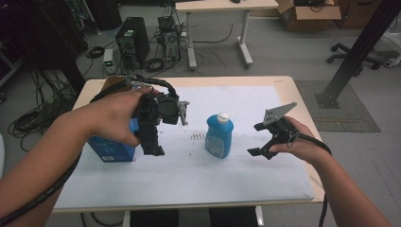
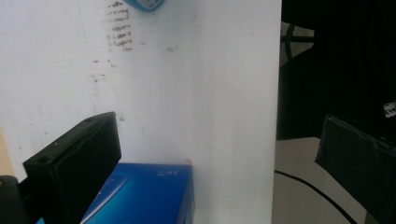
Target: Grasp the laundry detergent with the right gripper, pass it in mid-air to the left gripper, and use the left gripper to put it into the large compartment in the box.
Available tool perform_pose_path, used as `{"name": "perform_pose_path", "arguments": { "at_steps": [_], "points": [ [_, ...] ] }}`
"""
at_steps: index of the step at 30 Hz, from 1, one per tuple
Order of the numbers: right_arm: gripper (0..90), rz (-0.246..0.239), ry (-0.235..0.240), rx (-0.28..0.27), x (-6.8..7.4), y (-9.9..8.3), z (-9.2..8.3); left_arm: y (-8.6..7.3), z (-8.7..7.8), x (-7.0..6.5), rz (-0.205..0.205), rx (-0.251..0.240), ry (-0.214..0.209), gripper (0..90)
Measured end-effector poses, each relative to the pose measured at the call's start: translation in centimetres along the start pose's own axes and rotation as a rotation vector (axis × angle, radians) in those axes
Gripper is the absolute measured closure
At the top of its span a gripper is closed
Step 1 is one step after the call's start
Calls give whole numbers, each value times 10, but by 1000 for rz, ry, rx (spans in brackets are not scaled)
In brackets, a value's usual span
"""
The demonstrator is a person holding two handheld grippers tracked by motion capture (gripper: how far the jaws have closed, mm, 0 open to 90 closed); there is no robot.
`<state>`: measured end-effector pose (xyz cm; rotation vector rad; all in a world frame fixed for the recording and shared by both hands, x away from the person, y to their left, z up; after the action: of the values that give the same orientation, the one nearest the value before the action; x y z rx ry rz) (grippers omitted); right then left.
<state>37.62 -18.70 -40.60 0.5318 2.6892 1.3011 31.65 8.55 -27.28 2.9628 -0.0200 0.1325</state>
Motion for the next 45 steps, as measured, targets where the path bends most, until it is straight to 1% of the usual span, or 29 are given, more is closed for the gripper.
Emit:
{"name": "perform_pose_path", "arguments": {
  "at_steps": [1, 2, 5, 7, 9, 12, 13, 15, 20, 23, 26, 31, 33, 35, 37, 38, 39, 42, 45],
  "points": [
    [21, 4, 5, -11, 1, 0, 2, 0, 0, -1, 2, 2, 1, 2],
    [21, 4, 5, -11, 1, 0, 2, 0, 0, -1, 2, 2, 1, 2],
    [21, 8, -7, -34, 1, -2, 9, 0, 0, -2, 9, 3, 3, 2],
    [21, 22, -6, -51, 3, -2, 11, -1, 0, -3, 5, 3, 3, 2],
    [17, 23, -6, -74, 4, -1, 13, -2, 0, -3, 3, 5, 3, 2],
    [19, 24, -5, -84, 6, 0, 16, -3, 0, -3, 1, 7, 3, 2],
    [16, 25, -12, -96, 6, 0, 19, -3, 0, -4, 0, 5, -1, 2],
    [16, 29, -14, -102, 7, 0, 21, -3, 1, -4, 5, 4, 2, 2],
    [10, 34, -38, -123, 5, 0, 29, -2, 1, -6, 4, 5, 1, 2],
    [11, 38, -40, -140, 7, -1, 35, -2, 1, -8, 6, 9, 1, 2],
    [13, 55, -49, -161, 6, -2, 40, -2, 1, -9, 6, 9, 0, 2],
    [9, 78, -77, -192, 4, -2, 46, -2, 2, -9, 4, 11, 0, 2],
    [12, 90, -72, -203, 4, -1, 49, -3, 3, -9, 5, 13, 0, 2],
    [7, 92, -75, -212, 4, 0, 50, -3, 3, -9, 5, 13, -2, 2],
    [6, 97, -80, -234, 5, 2, 55, -3, 3, -10, 5, 12, -2, 2],
    [6, 97, -80, -234, 5, 2, 55, -3, 3, -10, 5, 12, -2, 2],
    [6, 96, -89, -243, 5, 3, 59, -3, 3, -10, 4, 13, -4, 2],
    [8, 103, -99, -259, 6, 4, 65, -4, 4, -11, 3, 14, -4, 2],
    [8, 107, -98, -274, 7, 4, 70, -5, 4, -11, 1, 16, -5, 2]
  ]
}}
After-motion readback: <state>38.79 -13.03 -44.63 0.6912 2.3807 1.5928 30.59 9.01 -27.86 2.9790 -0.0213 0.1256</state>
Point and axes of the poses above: each handheld gripper's, and its own axes: z roughly forward along the jaws, y roughly out of its top, x roughly to its left, the point moved 8 cm from there along z, roughly forward along the jaws, and after that the axes turned 6 degrees about -x, right-handed, at the moved point
